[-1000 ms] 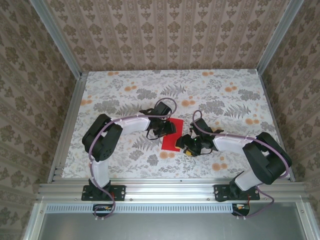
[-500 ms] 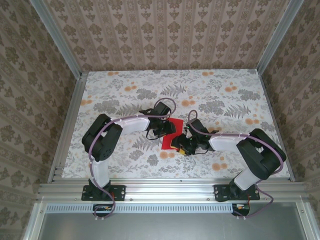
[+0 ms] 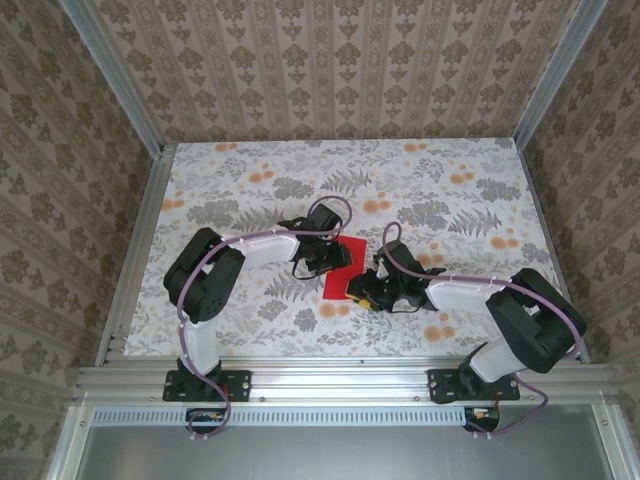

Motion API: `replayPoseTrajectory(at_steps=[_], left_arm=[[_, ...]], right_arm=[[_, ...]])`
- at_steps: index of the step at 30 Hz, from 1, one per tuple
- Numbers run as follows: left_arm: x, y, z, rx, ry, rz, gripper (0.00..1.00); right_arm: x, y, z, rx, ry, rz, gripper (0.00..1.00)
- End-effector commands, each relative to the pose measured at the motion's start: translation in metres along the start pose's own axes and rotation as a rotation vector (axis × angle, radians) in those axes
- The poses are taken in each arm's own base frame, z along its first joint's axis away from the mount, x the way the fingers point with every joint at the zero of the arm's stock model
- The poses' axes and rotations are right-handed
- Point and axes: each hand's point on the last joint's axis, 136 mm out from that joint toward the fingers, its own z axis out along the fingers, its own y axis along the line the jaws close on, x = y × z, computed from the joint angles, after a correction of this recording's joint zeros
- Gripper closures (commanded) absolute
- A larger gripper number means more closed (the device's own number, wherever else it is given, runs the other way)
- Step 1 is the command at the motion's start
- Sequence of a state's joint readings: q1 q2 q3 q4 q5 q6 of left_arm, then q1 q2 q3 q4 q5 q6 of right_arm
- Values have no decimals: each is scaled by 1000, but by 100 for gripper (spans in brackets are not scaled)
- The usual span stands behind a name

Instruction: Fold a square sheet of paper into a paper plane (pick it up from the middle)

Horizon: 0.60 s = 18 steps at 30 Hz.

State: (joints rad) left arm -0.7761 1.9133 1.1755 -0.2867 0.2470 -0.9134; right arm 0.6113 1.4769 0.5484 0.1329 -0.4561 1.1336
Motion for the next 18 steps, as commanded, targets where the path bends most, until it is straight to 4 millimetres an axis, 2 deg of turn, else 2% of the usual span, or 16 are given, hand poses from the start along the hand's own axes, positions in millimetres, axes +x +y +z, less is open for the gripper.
replayPoseTrajectory(at_steps=[1, 10, 18], left_arm=[[12, 31, 9, -87, 39, -39, 53], [12, 29, 5, -76, 36, -36, 53], [9, 16, -6, -27, 10, -21, 53]], right_arm=[[-7, 0, -4, -8, -47, 9, 67], [-13, -6, -10, 47, -83, 6, 86], [-14, -13, -11, 95, -75, 19, 95]])
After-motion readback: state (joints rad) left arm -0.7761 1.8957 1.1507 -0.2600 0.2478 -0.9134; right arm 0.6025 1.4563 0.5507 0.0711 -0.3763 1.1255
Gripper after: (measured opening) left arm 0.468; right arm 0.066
